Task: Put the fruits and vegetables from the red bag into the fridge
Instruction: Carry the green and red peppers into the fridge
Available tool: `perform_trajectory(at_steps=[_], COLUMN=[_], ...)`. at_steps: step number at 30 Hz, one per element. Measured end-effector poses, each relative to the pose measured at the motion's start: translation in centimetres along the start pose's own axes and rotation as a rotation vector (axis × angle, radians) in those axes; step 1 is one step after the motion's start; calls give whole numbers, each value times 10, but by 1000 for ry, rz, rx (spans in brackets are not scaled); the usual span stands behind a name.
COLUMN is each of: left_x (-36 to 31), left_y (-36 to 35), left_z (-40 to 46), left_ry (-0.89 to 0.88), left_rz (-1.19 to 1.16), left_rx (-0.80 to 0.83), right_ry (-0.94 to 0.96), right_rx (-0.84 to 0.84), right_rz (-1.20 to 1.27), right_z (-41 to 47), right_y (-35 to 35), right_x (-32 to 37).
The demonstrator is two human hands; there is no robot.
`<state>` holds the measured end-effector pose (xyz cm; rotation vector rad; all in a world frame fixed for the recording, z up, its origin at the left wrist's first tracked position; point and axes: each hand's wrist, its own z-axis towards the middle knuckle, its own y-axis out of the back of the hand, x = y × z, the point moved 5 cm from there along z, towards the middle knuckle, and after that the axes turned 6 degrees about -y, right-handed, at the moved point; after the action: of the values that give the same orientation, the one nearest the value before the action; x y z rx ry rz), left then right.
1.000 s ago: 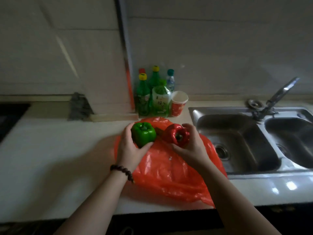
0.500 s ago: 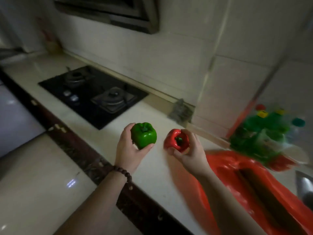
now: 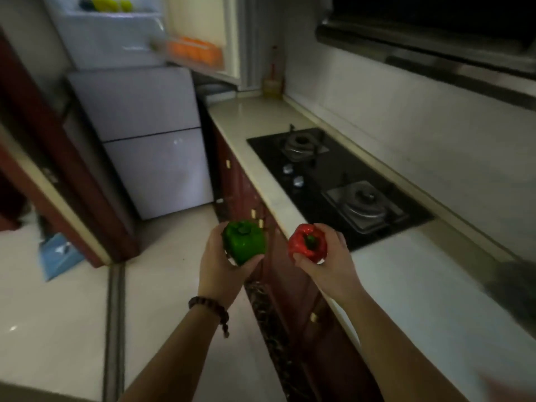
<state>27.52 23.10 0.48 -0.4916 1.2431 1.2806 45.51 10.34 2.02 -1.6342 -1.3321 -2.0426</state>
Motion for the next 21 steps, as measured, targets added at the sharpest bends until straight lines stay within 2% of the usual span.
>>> perform_trajectory(at_steps=[5, 13, 21], left_x=[48, 107, 172], left_y=[68, 133, 188], left_z=[74, 186, 336], left_ry=[23, 57, 110], left_rz=[46, 112, 229], left_rx=[-87, -183, -274], right_ry=[36, 146, 266], right_rx=[75, 160, 276], right_rz=[13, -33, -56], right_z=[69, 178, 343], right_y=[-87, -188, -290], right_x=[55, 125, 189])
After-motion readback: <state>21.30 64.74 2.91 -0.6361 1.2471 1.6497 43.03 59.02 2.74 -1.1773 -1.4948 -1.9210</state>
